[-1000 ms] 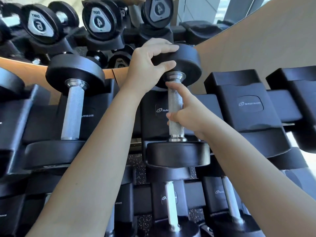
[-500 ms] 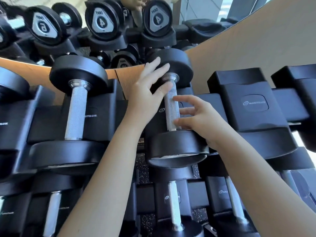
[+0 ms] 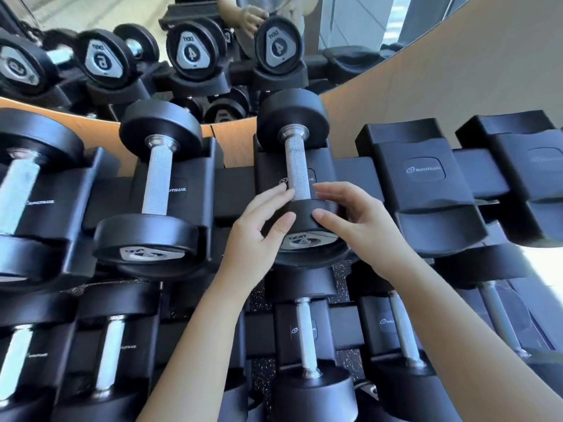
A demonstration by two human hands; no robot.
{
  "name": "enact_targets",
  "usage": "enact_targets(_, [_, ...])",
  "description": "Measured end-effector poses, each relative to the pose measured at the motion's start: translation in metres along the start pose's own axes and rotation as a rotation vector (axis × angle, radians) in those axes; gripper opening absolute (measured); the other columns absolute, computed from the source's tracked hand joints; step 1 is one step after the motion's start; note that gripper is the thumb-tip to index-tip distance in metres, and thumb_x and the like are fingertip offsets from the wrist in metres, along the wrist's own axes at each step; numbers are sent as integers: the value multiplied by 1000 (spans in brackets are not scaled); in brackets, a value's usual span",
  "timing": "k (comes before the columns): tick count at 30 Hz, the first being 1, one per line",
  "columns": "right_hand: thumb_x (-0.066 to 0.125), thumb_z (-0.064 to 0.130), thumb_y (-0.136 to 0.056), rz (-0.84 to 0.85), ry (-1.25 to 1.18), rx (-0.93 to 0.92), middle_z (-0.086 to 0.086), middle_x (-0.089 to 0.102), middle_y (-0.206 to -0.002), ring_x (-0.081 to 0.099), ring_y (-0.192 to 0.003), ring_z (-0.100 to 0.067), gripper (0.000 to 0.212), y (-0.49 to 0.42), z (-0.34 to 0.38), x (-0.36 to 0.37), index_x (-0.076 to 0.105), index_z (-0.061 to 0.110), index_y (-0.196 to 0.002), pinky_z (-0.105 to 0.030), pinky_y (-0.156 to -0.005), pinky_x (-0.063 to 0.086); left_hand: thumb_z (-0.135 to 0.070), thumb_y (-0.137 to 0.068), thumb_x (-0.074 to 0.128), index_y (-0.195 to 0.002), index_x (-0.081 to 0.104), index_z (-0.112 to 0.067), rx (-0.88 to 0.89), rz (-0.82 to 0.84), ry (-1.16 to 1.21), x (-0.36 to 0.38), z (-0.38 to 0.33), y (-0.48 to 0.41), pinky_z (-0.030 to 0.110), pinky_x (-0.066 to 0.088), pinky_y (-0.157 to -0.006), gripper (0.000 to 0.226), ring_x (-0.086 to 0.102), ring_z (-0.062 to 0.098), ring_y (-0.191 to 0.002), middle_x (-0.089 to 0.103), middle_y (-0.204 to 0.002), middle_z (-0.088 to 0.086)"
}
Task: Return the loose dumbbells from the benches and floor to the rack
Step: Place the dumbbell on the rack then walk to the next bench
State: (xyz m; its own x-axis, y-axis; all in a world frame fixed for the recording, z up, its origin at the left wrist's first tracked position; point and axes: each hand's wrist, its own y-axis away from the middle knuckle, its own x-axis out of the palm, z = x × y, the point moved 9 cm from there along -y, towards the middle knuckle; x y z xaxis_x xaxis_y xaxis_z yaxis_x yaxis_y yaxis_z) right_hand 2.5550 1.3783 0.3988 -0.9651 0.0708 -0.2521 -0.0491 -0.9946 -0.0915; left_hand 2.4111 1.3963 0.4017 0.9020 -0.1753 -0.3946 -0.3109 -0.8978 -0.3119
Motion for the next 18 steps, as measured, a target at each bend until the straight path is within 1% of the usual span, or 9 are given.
enact_targets(4, [66, 20, -83, 12, 15, -12, 1, 63, -115, 57, -109, -15, 32, 11, -1, 5, 59, 30, -113, -44, -101, 42, -22, -88, 50, -128, 47, -17, 14, 2, -26, 3, -4, 10, 8, 25, -102, 40, 38, -3, -121, 47, -130, -6])
enact_targets(7, [66, 22, -83, 30, 57, -23, 0, 60, -117, 57, -104, -10, 38, 13, -2, 5, 55, 30, -118, -39, -102, 42, -15, -89, 54, -131, 43, -18, 5, -6, -47, 3, -1, 15, 4, 22, -100, 43, 36, -5, -121, 43, -132, -5])
enact_targets(8, [66, 22, -82, 41, 74, -24, -1, 59, -117, 56, -103, -8, 39, 13, -3, 6, 54, 31, -119, -35, -101, 42, -15, -88, 55, -132, 41, -22, -9, -1, -50, 3, 2, 17, 3, 21, -99, 46, 34, -8, -121, 42, -132, -8])
enact_targets(9, [66, 22, -82, 54, 87, -26, -1, 58, -119, 55, -104, -4, 41, 14, -4, 6, 53, 31, -120, -26, -100, 41, -14, -88, 55, -132, 38, -26, -18, 2, -54, 4, 4, 19, 1, 20, -98, 49, 32, -13, -119, 40, -132, -11])
enact_targets(10, [67, 21, -81, 64, 104, -31, 0, 57, -120, 52, -105, 4, 43, 13, -5, 7, 52, 31, -121, -14, -97, 38, -12, -88, 55, -133, 36, -28, -19, 0, -59, 5, 6, 20, 0, 19, -97, 52, 30, -18, -118, 38, -130, -16])
enact_targets(11, [67, 21, -81, 66, 127, -39, 1, 55, -121, 48, -104, 13, 45, 13, -6, 7, 51, 32, -121, -1, -89, 33, -10, -88, 55, -133, 34, -30, -14, -6, -61, 6, 7, 22, -1, 19, -96, 54, 29, -21, -116, 37, -128, -20])
enact_targets(12, [67, 20, -81, 60, 150, -49, 3, 55, -121, 45, -101, 19, 46, 13, -6, 6, 51, 32, -122, 5, -82, 29, -8, -88, 55, -132, 33, -32, -8, -16, -61, 6, 8, 23, -1, 19, -96, 55, 28, -22, -115, 35, -125, -24])
enact_targets(15, [67, 18, -80, 28, 170, -72, 4, 55, -117, 44, -98, 22, 46, 13, -9, 3, 50, 34, -120, 6, -77, 27, -2, -86, 56, -131, 35, -30, 5, -62, -57, 6, 9, 22, 0, 21, -95, 57, 33, -20, -113, 38, -121, -23])
enact_targets(18, [66, 17, -81, 2, 146, -86, 4, 56, -116, 47, -96, 17, 45, 13, -12, 1, 49, 41, -115, 2, -79, 31, 3, -81, 60, -131, 39, -20, 16, -99, -61, 3, 9, 19, 6, 28, -93, 59, 43, -8, -104, 50, -113, -6])
